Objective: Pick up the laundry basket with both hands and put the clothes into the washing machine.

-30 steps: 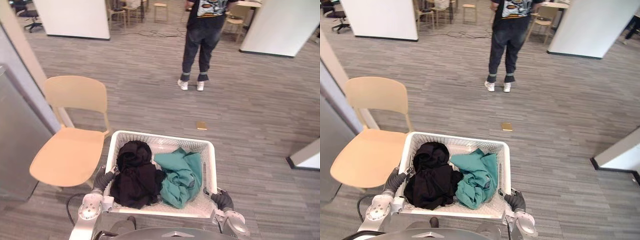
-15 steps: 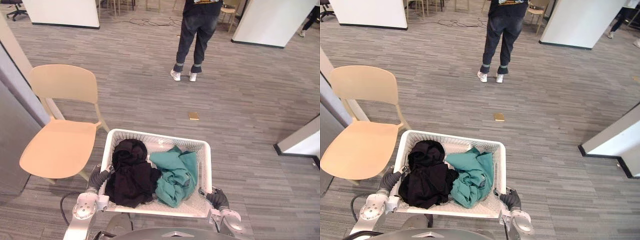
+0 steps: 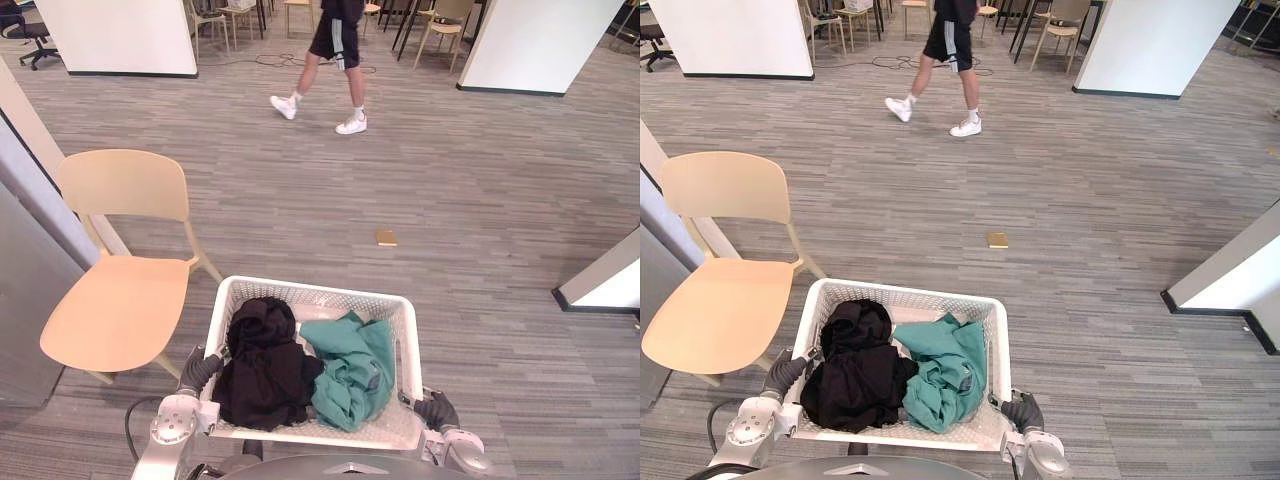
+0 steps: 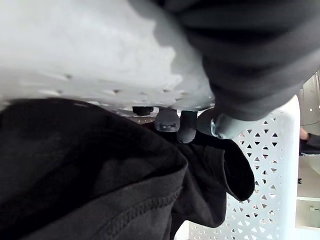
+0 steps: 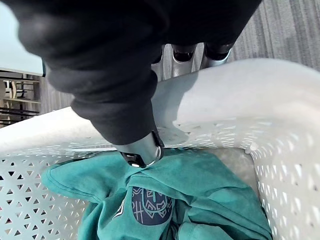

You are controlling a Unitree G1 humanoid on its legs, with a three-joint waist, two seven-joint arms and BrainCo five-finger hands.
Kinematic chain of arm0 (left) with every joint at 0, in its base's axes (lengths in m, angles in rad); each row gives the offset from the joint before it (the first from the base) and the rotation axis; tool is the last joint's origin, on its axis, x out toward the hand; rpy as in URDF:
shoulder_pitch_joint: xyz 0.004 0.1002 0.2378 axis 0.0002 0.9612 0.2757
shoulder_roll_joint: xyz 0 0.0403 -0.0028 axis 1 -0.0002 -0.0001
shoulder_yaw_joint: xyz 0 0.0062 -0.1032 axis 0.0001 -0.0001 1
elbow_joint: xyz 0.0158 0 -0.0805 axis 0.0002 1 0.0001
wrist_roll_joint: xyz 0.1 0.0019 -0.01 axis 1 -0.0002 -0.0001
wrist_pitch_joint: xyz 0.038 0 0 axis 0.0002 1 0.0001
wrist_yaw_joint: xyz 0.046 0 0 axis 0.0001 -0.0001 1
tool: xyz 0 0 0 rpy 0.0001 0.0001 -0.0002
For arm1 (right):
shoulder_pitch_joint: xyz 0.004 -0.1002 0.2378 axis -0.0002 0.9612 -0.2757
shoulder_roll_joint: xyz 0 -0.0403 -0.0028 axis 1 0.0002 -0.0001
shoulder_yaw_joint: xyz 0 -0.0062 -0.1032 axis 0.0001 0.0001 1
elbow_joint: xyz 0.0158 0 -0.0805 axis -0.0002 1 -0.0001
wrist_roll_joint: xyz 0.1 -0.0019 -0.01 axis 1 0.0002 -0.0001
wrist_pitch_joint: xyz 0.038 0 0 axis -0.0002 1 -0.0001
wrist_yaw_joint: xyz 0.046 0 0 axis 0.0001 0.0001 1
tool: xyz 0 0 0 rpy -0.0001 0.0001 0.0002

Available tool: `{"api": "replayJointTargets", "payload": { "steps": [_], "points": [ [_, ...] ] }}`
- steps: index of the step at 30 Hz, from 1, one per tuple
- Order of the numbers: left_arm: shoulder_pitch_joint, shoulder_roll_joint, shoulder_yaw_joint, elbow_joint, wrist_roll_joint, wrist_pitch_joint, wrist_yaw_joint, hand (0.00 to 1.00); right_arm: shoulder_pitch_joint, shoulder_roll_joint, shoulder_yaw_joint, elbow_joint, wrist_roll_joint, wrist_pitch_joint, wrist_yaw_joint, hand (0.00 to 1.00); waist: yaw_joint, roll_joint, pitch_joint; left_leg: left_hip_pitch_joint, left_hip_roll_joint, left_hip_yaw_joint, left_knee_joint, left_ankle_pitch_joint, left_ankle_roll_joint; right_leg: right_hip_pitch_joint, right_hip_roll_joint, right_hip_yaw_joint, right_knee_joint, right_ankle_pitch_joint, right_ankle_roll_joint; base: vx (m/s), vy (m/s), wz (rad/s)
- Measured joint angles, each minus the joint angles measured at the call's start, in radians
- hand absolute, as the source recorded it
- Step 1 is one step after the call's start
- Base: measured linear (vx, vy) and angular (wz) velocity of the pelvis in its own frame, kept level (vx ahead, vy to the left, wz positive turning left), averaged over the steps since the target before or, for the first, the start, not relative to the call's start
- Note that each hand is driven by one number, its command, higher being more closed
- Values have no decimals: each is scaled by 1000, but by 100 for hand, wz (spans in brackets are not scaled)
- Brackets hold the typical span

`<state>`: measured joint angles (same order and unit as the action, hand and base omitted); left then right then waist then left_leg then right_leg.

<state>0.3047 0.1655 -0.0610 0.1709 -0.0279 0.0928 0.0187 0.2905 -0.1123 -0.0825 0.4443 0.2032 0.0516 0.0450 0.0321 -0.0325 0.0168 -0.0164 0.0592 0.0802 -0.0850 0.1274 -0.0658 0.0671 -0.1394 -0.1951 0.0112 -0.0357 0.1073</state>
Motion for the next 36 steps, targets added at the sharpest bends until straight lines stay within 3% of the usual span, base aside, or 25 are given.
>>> {"api": "replayJointTargets", "payload": {
  "steps": [11, 15, 17, 19, 20, 22, 23, 24, 25, 26, 27, 29, 30, 31, 33, 34, 35, 36],
  "points": [
    [-41, -5, -23, 161, -78, -4, 39, 100, -40, 3, -19, 192, 243, -10, -1, 100, -32, 30, -1, -65, 14, -25, 25, 5, -6, -38, 16, -37, 19, -9, 2, 17, -9, 6],
    [-77, -26, -23, 152, -87, -7, 41, 100, -73, -17, -22, 200, 266, -29, 1, 100, -30, 37, 79, -196, -8, -114, 285, -62, -3, -37, -14, -116, 138, -77, 5, -26, 2, 71],
    [-73, -46, -23, 139, -89, -7, 42, 100, -83, -31, -32, 199, 268, -35, 11, 100, -23, 50, 94, -210, -18, -149, 296, -73, -4, -58, -37, -146, 205, -123, 0, -115, 14, 61],
    [-55, -60, -21, 119, -89, -7, 44, 100, -95, -36, -50, 202, 269, -36, 17, 100, -3, 48, 102, -247, -11, -127, 357, -143, 27, -79, -65, -160, 247, -139, -11, -72, 77, 20],
    [-53, -66, -19, 109, -89, -8, 44, 100, -102, -39, -51, 201, 269, -38, 19, 100, -4, 44, 102, -286, 2, -125, 470, -186, 41, -84, -88, -160, 258, -140, -6, -12, 138, -1],
    [-49, -70, -15, 92, -89, -8, 45, 100, -116, -41, -45, 201, 269, -45, 21, 100, -8, 45, 102, -295, 71, -139, 527, -215, 9, -95, -111, -141, 276, -138, 6, 5, 214, -12],
    [-49, -71, -11, 77, -89, -8, 46, 100, -126, -41, -43, 200, 269, -49, 21, 100, -18, 48, 100, -292, 126, -159, 511, -212, -1, -110, -120, -130, 292, -138, 36, 26, 365, -12],
    [-51, -77, -11, 76, -89, -8, 47, 100, -136, -44, -46, 201, 270, -50, 21, 100, -27, 58, 94, -275, 169, -175, 458, -200, -69, -118, -128, -126, 301, -140, 62, 43, 372, -6],
    [-52, -81, -12, 78, -89, -8, 50, 100, -136, -45, -49, 203, 270, -50, 20, 100, -32, 62, 91, -257, 166, -177, 423, -230, -156, -120, -139, -122, 304, -138, 78, 89, 445, 12],
    [-71, -56, -10, 87, -89, -6, 60, 100, -147, -14, -61, 215, 269, -49, 15, 100, -38, 11, 90, -263, 116, -147, 430, -225, -124, -111, -182, -118, 279, -108, 90, 83, 307, 19],
    [-76, -41, -13, 88, -89, -6, 61, 100, -144, -3, -61, 216, 269, -49, 15, 100, -40, -4, 89, -274, 97, -149, 444, -231, -114, -96, -191, -121, 247, -79, 95, 99, 358, 38],
    [-104, -2, -47, 85, -89, -6, 61, 100, -131, 19, -67, 218, 271, -54, 10, 100, -39, -3, 87, -346, 48, -184, 580, -304, -77, -36, -211, -142, 157, 38, 120, 79, 425, 46],
    [-112, 3, -58, 85, -89, -6, 61, 100, -131, 19, -71, 219, 272, -55, 10, 100, -35, -3, 87, -357, 31, -184, 605, -320, -63, -31, -224, -143, 153, 54, 121, 60, 451, 36],
    [-128, 10, -77, 85, -89, -6, 61, 100, -132, 14, -82, 219, 278, -56, 9, 100, -23, 0, 83, -363, -2, -169, 622, -340, -34, -38, -258, -136, 165, 98, 103, 34, 461, 7],
    [-132, 6, -84, 84, -89, -6, 61, 100, -149, -14, -69, 220, 283, -56, 10, 100, 3, 29, 63, -358, -30, -127, 590, -338, 7, -126, -297, -98, 224, 211, -49, 33, 517, -34],
    [-127, 6, -70, 77, -89, -6, 62, 100, -172, -30, -32, 227, 283, -52, 10, 100, 20, 57, 56, -321, -46, -93, 512, -297, 58, -203, -313, -94, 307, 250, -209, 58, 443, -39],
    [-128, 8, -56, 76, -89, -6, 62, 100, -180, -30, -24, 235, 283, -50, 10, 100, 15, 63, 59, -302, -57, -96, 479, -278, 72, -216, -305, -95, 368, 187, -198, 119, 513, 0],
    [-125, 19, -30, 76, -88, -6, 63, 100, -176, -7, -7, 242, 302, -46, 10, 100, -2, 65, 61, -246, -81, -111, 399, -236, 97, -226, -244, -87, 481, 15, -152, 97, 283, 34]
  ]
}}
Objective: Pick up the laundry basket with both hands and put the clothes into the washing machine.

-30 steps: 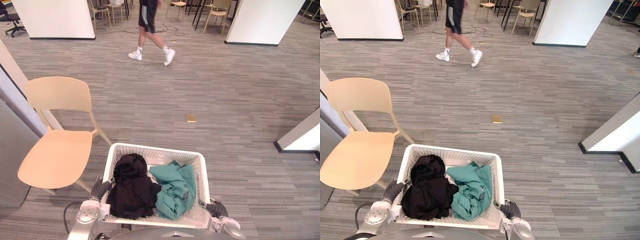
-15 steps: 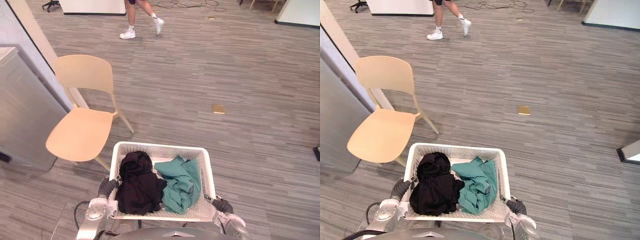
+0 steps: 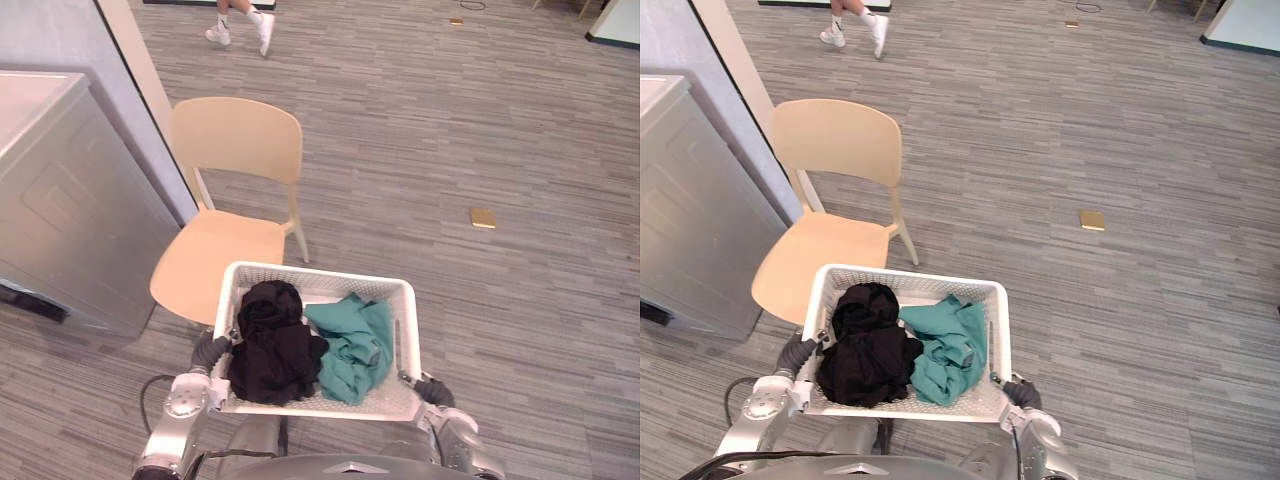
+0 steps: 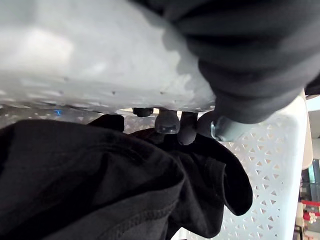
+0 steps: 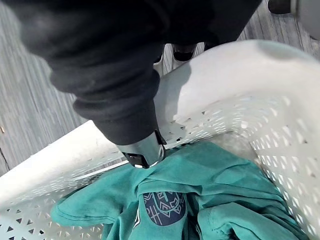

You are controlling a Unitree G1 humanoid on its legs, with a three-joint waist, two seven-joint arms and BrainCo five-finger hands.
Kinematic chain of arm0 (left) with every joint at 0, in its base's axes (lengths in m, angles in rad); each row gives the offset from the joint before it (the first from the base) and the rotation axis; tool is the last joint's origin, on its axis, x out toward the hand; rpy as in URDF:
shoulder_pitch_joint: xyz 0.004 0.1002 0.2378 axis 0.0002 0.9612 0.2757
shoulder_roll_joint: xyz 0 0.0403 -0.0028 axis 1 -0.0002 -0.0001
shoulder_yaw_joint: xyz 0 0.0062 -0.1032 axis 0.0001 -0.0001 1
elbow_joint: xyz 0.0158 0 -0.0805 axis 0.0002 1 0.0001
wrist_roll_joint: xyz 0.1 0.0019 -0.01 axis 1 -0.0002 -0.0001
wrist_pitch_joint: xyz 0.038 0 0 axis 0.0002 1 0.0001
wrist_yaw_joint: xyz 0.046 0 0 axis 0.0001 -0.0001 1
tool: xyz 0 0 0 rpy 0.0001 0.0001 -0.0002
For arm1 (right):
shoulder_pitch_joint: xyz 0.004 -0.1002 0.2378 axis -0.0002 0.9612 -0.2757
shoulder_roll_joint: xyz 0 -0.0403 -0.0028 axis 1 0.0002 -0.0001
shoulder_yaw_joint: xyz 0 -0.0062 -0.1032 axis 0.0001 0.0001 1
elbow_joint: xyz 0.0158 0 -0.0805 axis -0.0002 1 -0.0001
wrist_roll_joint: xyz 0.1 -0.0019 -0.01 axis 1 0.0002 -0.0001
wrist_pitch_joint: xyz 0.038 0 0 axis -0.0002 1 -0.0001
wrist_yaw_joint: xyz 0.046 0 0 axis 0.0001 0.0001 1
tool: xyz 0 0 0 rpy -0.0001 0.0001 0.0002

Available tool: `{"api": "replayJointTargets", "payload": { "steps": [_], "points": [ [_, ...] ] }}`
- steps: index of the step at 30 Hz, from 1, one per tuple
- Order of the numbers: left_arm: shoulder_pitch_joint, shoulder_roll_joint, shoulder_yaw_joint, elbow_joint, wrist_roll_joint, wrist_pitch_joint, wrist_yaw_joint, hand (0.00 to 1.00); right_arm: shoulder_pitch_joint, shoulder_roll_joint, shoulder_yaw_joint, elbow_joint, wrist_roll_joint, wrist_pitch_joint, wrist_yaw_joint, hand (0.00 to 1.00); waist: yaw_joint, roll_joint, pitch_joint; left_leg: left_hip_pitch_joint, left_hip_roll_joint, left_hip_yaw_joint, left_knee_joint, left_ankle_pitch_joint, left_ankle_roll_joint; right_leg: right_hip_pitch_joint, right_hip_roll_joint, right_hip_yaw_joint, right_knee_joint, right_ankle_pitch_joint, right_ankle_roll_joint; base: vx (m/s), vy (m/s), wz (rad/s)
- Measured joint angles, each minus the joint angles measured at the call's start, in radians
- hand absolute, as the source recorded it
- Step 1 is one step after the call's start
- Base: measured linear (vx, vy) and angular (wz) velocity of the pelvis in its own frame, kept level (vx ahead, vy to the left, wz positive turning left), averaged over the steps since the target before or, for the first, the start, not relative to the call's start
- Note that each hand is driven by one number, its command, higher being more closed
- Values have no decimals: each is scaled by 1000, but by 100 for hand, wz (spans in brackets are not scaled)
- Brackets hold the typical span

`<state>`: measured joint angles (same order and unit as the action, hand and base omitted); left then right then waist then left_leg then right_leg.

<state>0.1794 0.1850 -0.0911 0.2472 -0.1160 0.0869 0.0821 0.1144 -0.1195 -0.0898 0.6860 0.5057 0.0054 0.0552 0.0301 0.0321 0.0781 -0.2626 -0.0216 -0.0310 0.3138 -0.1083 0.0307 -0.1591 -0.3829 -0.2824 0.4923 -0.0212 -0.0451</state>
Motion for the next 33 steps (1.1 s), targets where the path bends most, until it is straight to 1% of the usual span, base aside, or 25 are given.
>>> {"api": "replayJointTargets", "payload": {
  "steps": [1, 3, 4, 6, 8, 9, 10, 11, 12, 13, 14, 16, 18, 19, 20, 22, 24, 25, 26, 27, 28, 29, 31, 32, 33],
  "points": [
    [5, 7, 7, 0, 0, 0, 0, 100, 3, 6, 9, 0, 3, 0, 0, 100, 1, 0, 0, 25, -5, -3, -28, 12, 6, 0, 36, 10, 30, -60, 9, 96, 236, 34],
    [24, 19, 12, -1, 0, -1, 0, 100, 13, 1, 40, -2, 6, -1, 1, 100, 1, -2, 0, 97, -27, -17, -102, 43, 22, -1, 182, 20, 91, -202, 7, 70, 116, 24],
    [27, 16, 11, -1, 0, -1, -1, 100, 18, -3, 43, -3, 7, -1, 2, 100, -1, -5, 1, 112, -36, -23, -116, 48, 26, -1, 217, 22, 94, -228, 11, 85, 107, 36],
    [52, -12, 10, -1, 0, -1, -2, 100, 41, -18, 49, -17, 7, -1, 7, 100, -1, -15, 2, 162, -61, -38, -154, 56, 34, -19, 336, 48, 61, -290, 32, 91, 51, 32],
    [60, -33, 7, -1, 1, 0, -4, 100, 70, -36, 50, -61, 8, -2, 10, 100, -6, -20, -1, 178, -74, -71, -179, 69, 29, -32, 395, 131, -31, -289, 34, 72, -20, 52],
    [63, -36, 6, -1, 1, -1, -6, 100, 79, -42, 50, -71, 7, -1, 15, 100, -18, -34, -4, 179, -86, -88, -189, 77, 24, -30, 393, 183, -109, -254, 30, 89, -59, 60],
    [67, -37, 9, 2, 1, 0, -8, 100, 82, -42, 50, -75, 7, 1, 18, 100, -15, -56, -3, 183, -102, -98, -193, 78, 21, -23, 372, 170, -141, -157, 7, 94, -85, 42],
    [75, -50, 9, 1, 1, 4, -8, 100, 93, -51, 49, -84, 6, 8, 18, 100, -13, -56, -1, 196, -89, -99, -189, 63, 14, 4, 374, 141, -165, -145, -5, 112, -113, 30],
    [82, -53, 8, -8, 2, 5, -9, 100, 108, -57, 49, -117, 5, 15, 18, 100, -4, -55, 0, 190, -55, -36, -146, 18, 12, 37, 384, 124, -197, -138, -12, 92, -111, 32],
    [84, -54, 13, -14, 3, 5, -12, 100, 121, -60, 49, -138, 5, 18, 18, 100, -3, -53, 2, 186, -27, 15, -113, 2, 4, 55, 390, 111, -208, -137, -12, 77, -135, 45],
    [92, -62, 20, -38, 3, 5, -21, 100, 141, -65, 49, -180, 4, 17, 18, 100, -2, -48, 5, 173, 20, 76, -31, -32, -29, 85, 399, 86, -216, -140, -13, 60, -117, 42],
    [101, -86, 33, -82, 3, 4, -23, 100, 147, -80, 49, -244, 2, 12, 18, 100, 4, -30, 17, 118, 56, 114, 122, -74, -59, 118, 408, 64, -222, -153, -17, 22, -48, 41],
    [105, -99, 41, -119, 2, 3, -24, 100, 145, -95, 48, -287, 1, 8, 20, 100, 7, -21, 24, 32, 90, 152, 337, -78, -66, 131, 407, 50, -209, -172, -19, -15, 61, 24],
    [112, -104, 52, -127, 2, -1, -24, 100, 139, -92, 48, -293, 1, 8, 21, 100, 20, -16, 26, -8, 126, 176, 449, -89, -57, 143, 404, 53, -201, -189, -28, 13, 114, -3],
    [119, -105, 59, -127, 1, -2, -24, 100, 130, -86, 48, -297, -1, 9, 20, 100, 26, -15, 24, -19, 153, 177, 501, -101, -49, 157, 394, 57, -195, -201, -20, 60, 151, -5],
    [136, -104, 61, -127, 0, -7, -23, 100, 122, -81, 50, -280, -3, 7, 21, 100, 28, -26, 16, -14, 173, 163, 459, -107, -46, 156, 358, 75, -193, -212, -10, 116, 201, -5],
    [139, -104, 54, -112, 0, -10, -23, 100, 95, -81, 50, -223, -3, 2, 21, 100, 22, -40, 14, -15, 195, 145, 347, -106, -47, 134, 312, 93, -194, -211, 11, 150, 247, -11],
    [139, -104, 50, -89, 0, -10, -22, 100, 80, -81, 50, -187, -4, 2, 21, 100, 17, -46, 12, -11, 220, 131, 249, -100, -56, 121, 285, 109, -197, -203, 35, 139, 232, -7],
    [137, -104, 47, -68, 0, -10, -22, 100, 75, -82, 50, -168, -5, 3, 21, 100, 4, -47, 12, -8, 236, 111, 164, -90, -72, 122, 265, 109, -207, -193, 61, 255, 420, 0],
    [136, -103, 37, -43, -1, -10, -21, 100, 73, -83, 50, -138, -4, 4, 21, 100, -7, -47, 12, -8, 258, 82, 9, -58, -119, 130, 233, 113, -225, -185, 98, 244, 408, 6],
    [134, -100, 30, -33, -1, -10, -20, 100, 73, -84, 50, -125, -1, 1, 21, 100, -8, -47, 12, -8, 260, 74, -47, -38, -134, 136, 220, 114, -235, -181, 110, 328, 556, 13],
    [124, -86, 5, -10, -1, -9, -20, 100, 78, -89, 49, -103, -1, -2, 20, 100, -13, -43, 10, -4, 258, 50, -168, 32, -176, 167, 194, 112, -264, -172, 145, 245, 425, 14],
    [119, -78, -25, 21, -1, -10, -20, 100, 89, -103, 47, -78, -2, -6, 21, 100, -15, -6, -10, 12, 259, 32, -248, 143, -159, 215, 187, 114, -302, -170, 201, 310, 565, 5],
    [98, -47, -28, 64, -9, -8, -19, 100, 74, -76, 43, -30, -3, -1, 17, 100, -11, -50, -22, 21, 215, 42, -221, 245, -205, 242, 140, 138, -324, -174, 230, 331, 613, -4],
    [81, -5, -24, 69, -12, -3, -14, 100, 70, -38, 47, -27, -5, 4, 8, 100, -17, -81, -33, 4, 176, 54, -189, 206, -181, 236, 113, 176, -345, -131, 240, 246, 453, -6]
  ]
}}
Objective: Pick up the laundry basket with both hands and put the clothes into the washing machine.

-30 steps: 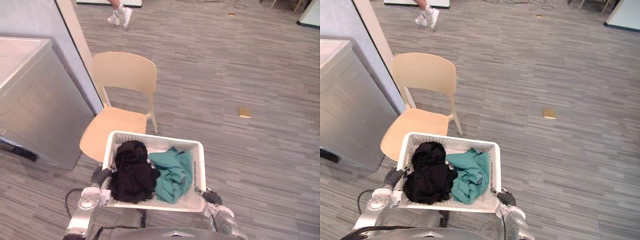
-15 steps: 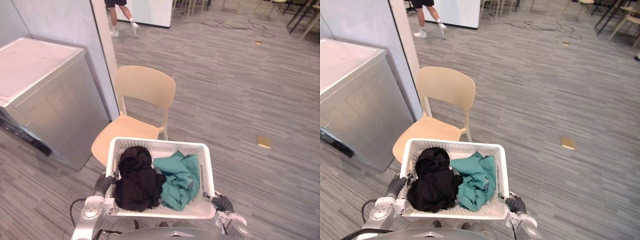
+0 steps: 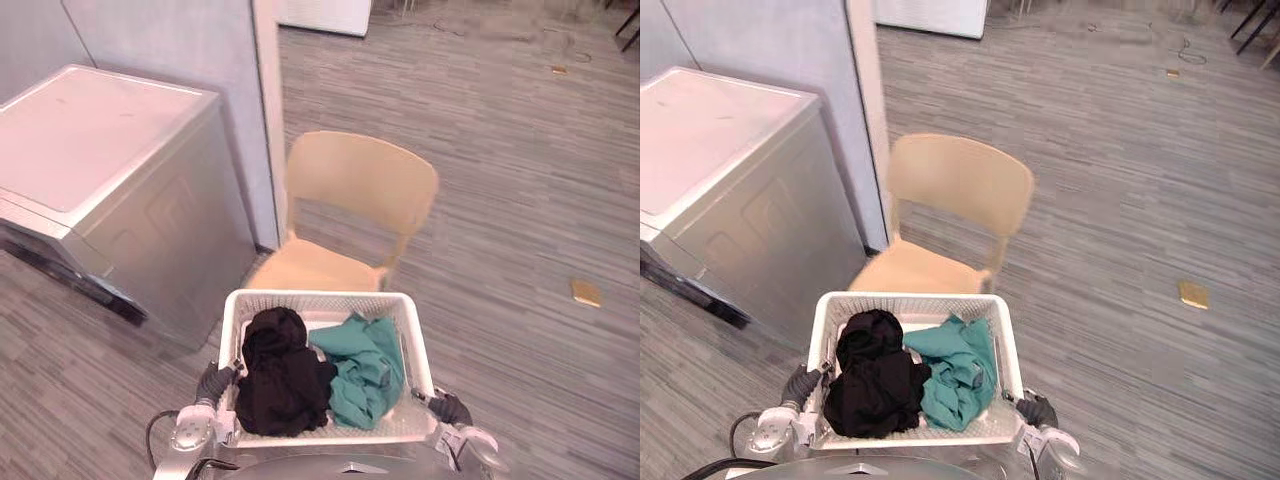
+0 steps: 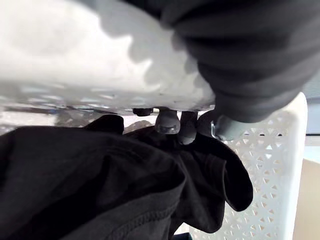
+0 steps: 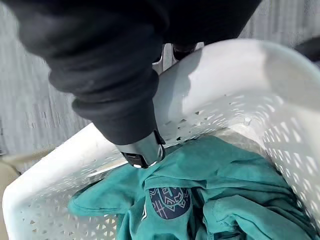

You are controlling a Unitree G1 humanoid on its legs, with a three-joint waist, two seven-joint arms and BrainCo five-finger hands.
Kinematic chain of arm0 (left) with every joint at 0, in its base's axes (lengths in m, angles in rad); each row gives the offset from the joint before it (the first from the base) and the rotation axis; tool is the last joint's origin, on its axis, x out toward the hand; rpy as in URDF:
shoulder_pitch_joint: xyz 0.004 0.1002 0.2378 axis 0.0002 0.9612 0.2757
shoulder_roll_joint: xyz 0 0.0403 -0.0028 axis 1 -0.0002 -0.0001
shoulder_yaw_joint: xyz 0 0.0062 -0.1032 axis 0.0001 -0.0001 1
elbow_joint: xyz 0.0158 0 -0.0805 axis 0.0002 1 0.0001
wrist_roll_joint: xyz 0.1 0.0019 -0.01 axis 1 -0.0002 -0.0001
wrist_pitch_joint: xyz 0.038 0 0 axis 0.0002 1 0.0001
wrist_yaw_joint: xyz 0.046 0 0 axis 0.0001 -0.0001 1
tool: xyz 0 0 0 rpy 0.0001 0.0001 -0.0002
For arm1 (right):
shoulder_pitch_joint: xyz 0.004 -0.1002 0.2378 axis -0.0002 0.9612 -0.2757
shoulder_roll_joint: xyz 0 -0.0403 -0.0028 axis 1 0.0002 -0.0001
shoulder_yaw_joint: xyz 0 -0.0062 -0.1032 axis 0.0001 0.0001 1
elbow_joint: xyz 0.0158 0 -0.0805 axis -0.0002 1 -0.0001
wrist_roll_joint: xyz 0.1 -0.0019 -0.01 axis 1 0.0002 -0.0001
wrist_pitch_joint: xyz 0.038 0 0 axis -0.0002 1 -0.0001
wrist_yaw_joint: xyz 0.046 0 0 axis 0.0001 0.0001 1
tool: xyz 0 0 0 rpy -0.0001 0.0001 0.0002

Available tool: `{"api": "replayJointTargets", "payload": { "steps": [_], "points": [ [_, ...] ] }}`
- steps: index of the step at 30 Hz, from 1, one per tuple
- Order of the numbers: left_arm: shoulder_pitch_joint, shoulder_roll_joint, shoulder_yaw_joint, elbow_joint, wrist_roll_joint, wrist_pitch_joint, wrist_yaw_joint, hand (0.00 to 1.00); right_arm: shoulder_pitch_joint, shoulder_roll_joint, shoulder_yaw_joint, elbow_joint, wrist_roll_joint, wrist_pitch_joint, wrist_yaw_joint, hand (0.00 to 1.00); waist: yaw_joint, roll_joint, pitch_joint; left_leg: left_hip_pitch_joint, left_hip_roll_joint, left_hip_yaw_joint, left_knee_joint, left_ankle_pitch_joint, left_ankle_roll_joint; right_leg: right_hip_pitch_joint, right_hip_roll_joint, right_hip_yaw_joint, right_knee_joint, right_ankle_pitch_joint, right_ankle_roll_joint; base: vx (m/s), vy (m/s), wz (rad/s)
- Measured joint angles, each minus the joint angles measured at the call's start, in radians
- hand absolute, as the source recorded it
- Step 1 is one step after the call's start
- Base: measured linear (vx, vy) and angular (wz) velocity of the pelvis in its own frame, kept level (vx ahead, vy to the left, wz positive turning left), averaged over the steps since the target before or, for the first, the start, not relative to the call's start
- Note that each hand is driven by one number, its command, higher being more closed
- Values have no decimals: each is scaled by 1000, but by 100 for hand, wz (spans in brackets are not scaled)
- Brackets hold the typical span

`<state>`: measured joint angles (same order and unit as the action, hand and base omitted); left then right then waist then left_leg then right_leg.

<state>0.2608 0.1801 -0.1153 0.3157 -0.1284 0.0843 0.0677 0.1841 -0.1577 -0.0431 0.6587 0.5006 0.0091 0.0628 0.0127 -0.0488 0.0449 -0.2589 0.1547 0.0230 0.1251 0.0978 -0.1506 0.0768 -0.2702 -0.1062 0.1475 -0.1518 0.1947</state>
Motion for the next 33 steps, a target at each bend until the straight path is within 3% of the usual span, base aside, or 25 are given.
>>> {"api": "replayJointTargets", "payload": {
  "steps": [1, 2, 3, 5, 6, 8, 9, 10, 12, 13, 14, 15, 16, 17, 20, 23, 26, 28, 30, 32, 33],
  "points": [
    [-5, 13, 1, -2, -4, -1, 0, 100, 0, 9, 2, -1, 0, -2, 0, 100, 0, -9, -6, -9, -7, 4, 25, -21, 7, -4, -3, 22, -3, 27, 5, 211, 383, -11],
    [-10, 22, 1, -19, -6, -2, 0, 100, -6, 21, 3, -5, 1, -6, 0, 100, 1, -14, -9, -38, -22, 13, 126, -82, 25, -6, -14, 50, -4, 97, 15, 185, 404, -35],
    [-11, 21, -8, -49, -6, -3, 0, 100, -11, 11, 1, -16, 3, -12, 0, 100, 3, -3, -12, -77, -20, 31, 248, -165, 47, -5, -20, 87, -5, 142, 48, 162, 412, -46],
    [-18, 21, -21, -77, -6, -6, 0, 100, -22, -4, 1, -18, 19, -20, 0, 100, 5, 17, -20, -100, -26, 67, 342, -249, 69, -30, -45, 145, 13, 187, 48, 101, 403, -54],
    [-22, 21, -26, -77, -6, -6, 0, 100, -30, -9, 1, -18, 23, -23, 0, 100, 5, 28, -33, -107, -30, 85, 347, -259, 81, -56, -52, 162, 30, 211, 29, 99, 425, -61],
    [-43, 24, -43, -79, -6, -7, 0, 100, -27, -20, 2, -18, 45, -26, 0, 100, 2, 64, -58, -94, -49, 129, 303, -258, 116, -159, -63, 185, 118, 324, -111, 116, 418, -47],
    [-45, 28, -43, -80, -6, -7, 0, 100, -28, -19, 4, -18, 48, -25, 0, 100, 0, 65, -55, -76, -52, 141, 283, -254, 124, -184, -66, 185, 153, 342, -141, 139, 373, -34],
    [-41, 40, -41, -79, -6, -7, 6, 100, -24, -19, 14, -18, 57, -21, 1, 100, -10, 68, -46, -33, -59, 162, 244, -242, 150, -244, -55, 183, 280, 302, -173, 110, 210, -27],
    [-38, 43, -35, -80, -6, -7, 13, 100, -13, -21, 37, -18, 60, -22, 1, 100, -11, 62, -23, 30, -60, 186, 209, -238, 158, -284, -13, 148, 422, 175, -176, 108, 155, -28],
    [-33, 44, -31, -80, -6, -7, 14, 100, -10, -20, 44, -18, 60, -22, 1, 100, -12, 66, 0, 82, -59, 203, 183, -240, 163, -303, 24, 79, 494, 79, -180, 68, 15, -30],
    [-29, 44, -33, -80, -6, -6, 14, 100, -4, -22, 47, -18, 60, -21, 1, 100, -17, 60, 2, 110, -58, 219, 162, -239, 162, -323, 62, 1, 511, 16, -173, 63, -13, -27],
    [-29, 44, -34, -80, -6, -6, 14, 100, -4, -22, 50, -19, 60, -22, 1, 100, -19, 50, 0, 119, -58, 228, 154, -239, 162, -329, 74, -46, 489, -4, -174, 68, -56, -22],
    [-29, 44, -34, -80, -6, -6, 14, 100, -5, -23, 55, -19, 60, -22, 2, 100, -22, 57, 5, 124, -58, 239, 148, -241, 155, -328, 90, -120, 409, -9, -173, 70, -65, -30],
    [-34, 46, -29, -80, -6, -6, 13, 100, -12, -25, 59, -18, 61, -23, 3, 100, -22, 22, 3, 138, -64, 256, 143, -242, 144, -305, 109, -199, 240, 29, -158, 112, -118, -31],
    [-45, 21, -29, -58, -6, -4, 3, 100, -22, -52, 59, -16, 61, -24, 10, 100, -28, 47, 16, 161, -46, 249, 74, -208, 108, -235, 180, -224, 28, 140, -180, 147, -124, -24],
    [-62, 18, -34, -33, -5, -4, 0, 100, -10, -57, 58, -16, 60, -21, 14, 100, -35, 49, 19, 193, -42, 229, 2, -172, 92, -197, 209, -241, -32, 152, -188, 113, -92, 9],
    [-64, 17, -34, -22, -6, -6, -2, 100, -12, -59, 58, -20, 53, -25, 14, 100, -22, 50, 18, 217, -34, 206, 2, -180, 84, -146, 227, -261, -74, 153, -189, 79, -39, 21],
    [-65, 16, -30, -30, -7, -9, -2, 100, -16, -61, 58, -39, 51, -26, 14, 100, -11, 60, 21, 182, -13, 196, 79, -224, 78, -138, 239, -263, -81, 150, -189, 22, -3, 7],
    [-64, 14, -28, -33, -13, -12, -3, 100, -14, -71, 60, -67, 50, -24, 14, 100, 6, 89, 38, 154, 19, 188, 193, -281, 69, -116, 257, -262, -73, 125, -192, 6, 32, 0],
    [-58, 10, -28, -38, -31, -12, -5, 100, -20, -87, 67, -78, 50, -22, 14, 100, 20, 113, 60, 70, 30, 109, 425, -285, 60, -94, 254, -259, -52, 92, -194, -13, 57, 1],
    [-55, 7, -28, -42, -36, -12, -5, 100, -23, -93, 69, -85, 49, -20, 14, 100, 22, 121, 66, 54, 30, 89, 466, -278, 57, -88, 254, -257, -47, 89, -194, 23, 84, -15]
  ]
}}
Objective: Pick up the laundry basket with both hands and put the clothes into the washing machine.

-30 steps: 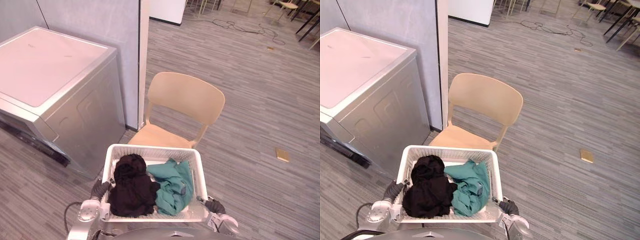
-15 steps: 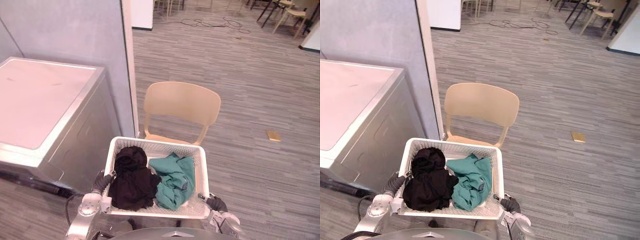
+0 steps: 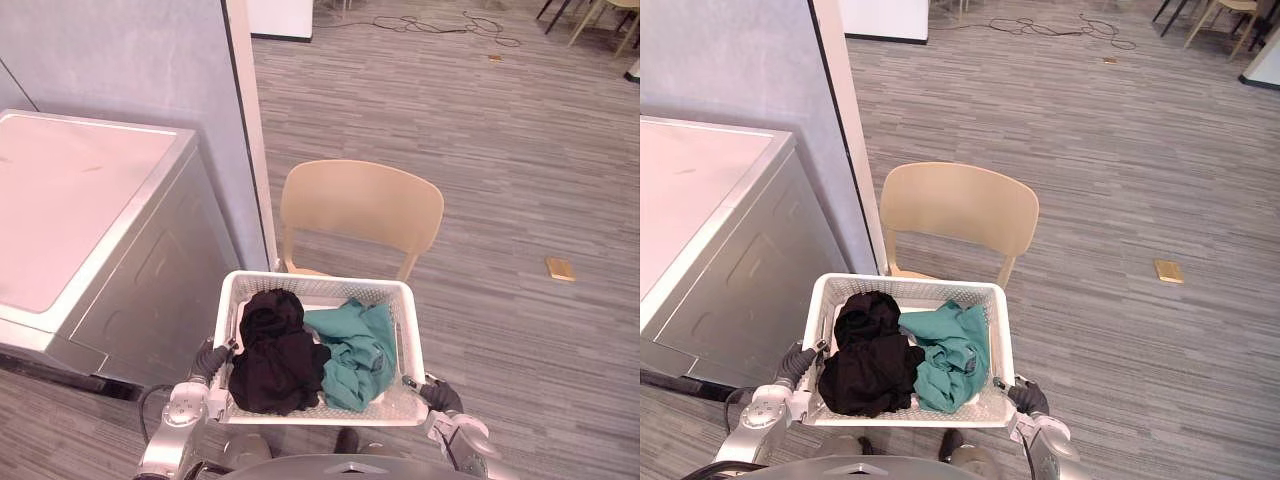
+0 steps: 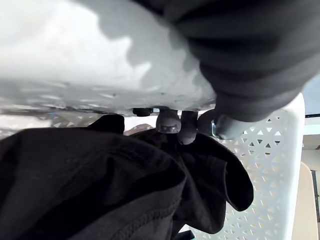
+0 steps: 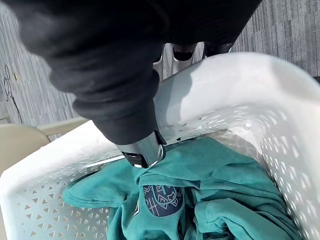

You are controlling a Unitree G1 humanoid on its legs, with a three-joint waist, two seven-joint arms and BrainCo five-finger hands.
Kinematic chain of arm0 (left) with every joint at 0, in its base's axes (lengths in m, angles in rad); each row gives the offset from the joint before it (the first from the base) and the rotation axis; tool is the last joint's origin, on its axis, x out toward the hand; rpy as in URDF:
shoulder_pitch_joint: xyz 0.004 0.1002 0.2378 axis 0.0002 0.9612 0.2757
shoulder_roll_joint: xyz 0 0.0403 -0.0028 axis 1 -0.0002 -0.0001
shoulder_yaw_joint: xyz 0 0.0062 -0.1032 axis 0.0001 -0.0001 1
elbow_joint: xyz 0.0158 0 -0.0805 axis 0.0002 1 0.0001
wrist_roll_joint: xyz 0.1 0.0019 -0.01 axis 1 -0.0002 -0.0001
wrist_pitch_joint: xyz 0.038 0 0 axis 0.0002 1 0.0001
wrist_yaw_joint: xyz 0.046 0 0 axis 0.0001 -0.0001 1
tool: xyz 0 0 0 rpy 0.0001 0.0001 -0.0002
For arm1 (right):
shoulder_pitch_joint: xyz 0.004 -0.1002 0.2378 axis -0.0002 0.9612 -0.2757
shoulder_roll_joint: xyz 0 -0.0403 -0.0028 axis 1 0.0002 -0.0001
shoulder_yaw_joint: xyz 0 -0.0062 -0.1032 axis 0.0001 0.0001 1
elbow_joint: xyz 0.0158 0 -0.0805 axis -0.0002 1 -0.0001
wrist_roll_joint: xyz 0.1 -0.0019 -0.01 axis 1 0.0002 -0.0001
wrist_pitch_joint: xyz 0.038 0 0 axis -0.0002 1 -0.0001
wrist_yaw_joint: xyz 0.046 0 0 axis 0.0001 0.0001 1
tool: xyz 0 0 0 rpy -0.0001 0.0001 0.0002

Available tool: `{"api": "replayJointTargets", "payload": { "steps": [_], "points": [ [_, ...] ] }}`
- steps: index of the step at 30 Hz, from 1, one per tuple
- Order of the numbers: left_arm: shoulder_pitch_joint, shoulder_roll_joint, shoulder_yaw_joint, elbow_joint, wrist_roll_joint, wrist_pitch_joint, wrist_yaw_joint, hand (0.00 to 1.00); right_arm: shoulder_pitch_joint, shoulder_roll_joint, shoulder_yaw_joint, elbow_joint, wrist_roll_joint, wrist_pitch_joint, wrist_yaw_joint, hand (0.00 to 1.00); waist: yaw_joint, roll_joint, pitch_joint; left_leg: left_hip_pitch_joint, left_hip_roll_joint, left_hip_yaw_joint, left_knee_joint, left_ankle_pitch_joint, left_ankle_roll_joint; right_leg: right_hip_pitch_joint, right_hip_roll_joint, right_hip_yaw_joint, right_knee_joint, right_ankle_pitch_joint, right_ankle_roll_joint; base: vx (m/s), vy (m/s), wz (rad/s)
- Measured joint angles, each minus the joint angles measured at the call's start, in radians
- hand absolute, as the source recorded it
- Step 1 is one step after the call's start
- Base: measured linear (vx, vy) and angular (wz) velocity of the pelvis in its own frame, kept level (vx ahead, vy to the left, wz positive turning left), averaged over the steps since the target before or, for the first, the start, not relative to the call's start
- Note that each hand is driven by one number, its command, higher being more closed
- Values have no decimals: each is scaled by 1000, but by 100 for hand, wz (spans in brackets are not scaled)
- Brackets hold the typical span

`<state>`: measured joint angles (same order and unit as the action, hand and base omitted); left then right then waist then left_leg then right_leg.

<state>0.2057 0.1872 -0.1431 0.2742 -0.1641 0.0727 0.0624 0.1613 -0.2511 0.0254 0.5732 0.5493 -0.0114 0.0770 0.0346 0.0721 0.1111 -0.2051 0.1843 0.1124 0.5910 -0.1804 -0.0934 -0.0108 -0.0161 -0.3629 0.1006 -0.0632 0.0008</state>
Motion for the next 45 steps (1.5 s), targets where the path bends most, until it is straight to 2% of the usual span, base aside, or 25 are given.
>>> {"api": "replayJointTargets", "payload": {
  "steps": [1, 3, 4, 5, 7, 8, 9, 10, 12, 14, 17, 21, 24, 30, 36, 39, 42, 45],
  "points": [
    [18, -2, 2, -30, -10, 0, 0, 100, -21, -8, 0, -9, -7, 2, -1, 100, 3, 3, 9, -21, -21, -35, 57, 46, 1, 6, -20, 17, 11, -6, -1, 34, 85, -18],
    [19, -2, 4, -50, -10, 0, 0, 100, -36, -11, -2, -16, -7, 2, -1, 100, 9, -8, 17, -23, -45, -36, 49, 83, 4, 6, -44, 31, 9, -5, -3, 32, 66, -17],
    [19, -1, 5, -73, -10, 0, 0, 100, -46, -17, -7, -39, -7, 2, -3, 100, 15, -22, 26, -22, -62, -35, 30, 77, 9, 2, -62, 48, 1, 0, -10, 35, 65, -19],
    [21, -1, 5, -89, -11, 1, -1, 100, -65, -17, -17, -57, -7, 1, -14, 100, 12, -17, 23, -11, -63, -39, -40, 36, 9, -6, -66, 63, -6, 4, -11, 37, 69, -22],
    [23, -1, 5, -112, -12, -1, -2, 100, -100, -16, -26, -59, -8, -3, -24, 100, 9, -16, 22, 16, -63, -61, -199, 20, 2, -14, -70, 88, -17, 17, 0, 55, 105, -41],
    [24, -4, 5, -119, -14, -4, -3, 100, -119, -19, -30, -60, -12, -13, -27, 100, 12, -9, 17, 52, -51, -60, -330, 44, -13, -23, -65, 112, -24, 23, 12, 105, 204, -77],
    [26, -12, 3, -122, -22, -6, -3, 100, -123, -28, -32, -76, -29, -14, -32, 100, 12, 13, 7, 66, -25, -58, -390, 86, -30, -23, -47, 133, -34, 28, 27, 126, 228, -74],
    [28, -17, 0, -121, -22, -6, -3, 100, -119, -33, -35, -87, -39, -14, -34, 100, 8, 26, -1, 69, -16, -59, -405, 119, -31, -20, -37, 136, -41, 34, 39, 185, 266, -56],
    [7, 0, -6, -113, -22, -6, -5, 100, -84, -14, -52, -117, -48, -13, -37, 100, -21, -18, -14, 90, -65, -41, -418, 115, -13, 10, -85, 154, -90, 69, 85, 216, 256, -14],
    [-10, 20, -28, -110, -22, -6, -19, 100, -55, 2, -82, -133, -48, -14, -37, 100, -30, -46, -29, 99, -101, -24, -449, 124, 0, 10, -113, 163, -121, 86, 105, 157, 192, -12],
    [-34, 42, -38, -104, -17, -6, -23, 100, -49, 11, -88, -133, -68, -12, -36, 100, -31, -50, -31, 119, -128, 19, -477, 128, 7, 7, -139, 190, -147, 117, 117, 71, 109, -32],
    [-76, 49, -43, -104, -7, -7, -22, 100, -43, 3, -90, -176, -85, -11, -36, 100, -32, -47, -27, 71, -121, 25, -475, 129, 9, -48, -136, 194, -150, 135, 108, -23, 8, -12],
    [-146, 49, -72, -103, -3, -7, -16, 100, -57, -8, -128, -207, -84, -12, -37, 100, -30, -49, 18, 18, -104, 23, -473, 137, 20, -99, -121, 194, -151, 156, 96, -118, -36, -3],
    [-329, 69, -95, -73, 13, -6, 28, 100, -125, -37, -129, -260, -82, -11, -79, 100, -34, -78, 133, -112, -87, 24, -430, 162, 26, -211, -105, 211, -152, 197, 85, -188, -17, -6],
    [-584, 88, -50, 54, 11, -7, 104, 100, -378, -38, -126, -232, -83, -8, -149, 100, -24, -81, 235, -201, -68, 20, -393, 190, 26, -282, -87, 212, -159, 244, 70, -142, -34, -4],
    [-699, 107, -17, 114, 11, -10, 137, 100, -535, -49, -108, -156, -83, -8, -163, 100, -20, -84, 253, -234, -64, 20, -394, 210, 27, -314, -83, 213, -164, 264, 66, -86, -35, -2],
    [-750, 109, 2, 153, 9, -16, 169, 100, -619, -66, -67, -100, -82, -10, -190, 100, -18, -84, 266, -245, -64, 20, -392, 214, 27, -325, -82, 214, -165, 269, 65, -29, -19, -1],
    [-815, 109, 6, 261, 10, -18, 189, 100, -699, -78, -36, -18, -81, -9, -193, 100, -19, -84, 286, -267, -63, 12, -384, 220, 28, -340, -81, 210, -164, 276, 64, -15, -12, 3]
  ]
}}
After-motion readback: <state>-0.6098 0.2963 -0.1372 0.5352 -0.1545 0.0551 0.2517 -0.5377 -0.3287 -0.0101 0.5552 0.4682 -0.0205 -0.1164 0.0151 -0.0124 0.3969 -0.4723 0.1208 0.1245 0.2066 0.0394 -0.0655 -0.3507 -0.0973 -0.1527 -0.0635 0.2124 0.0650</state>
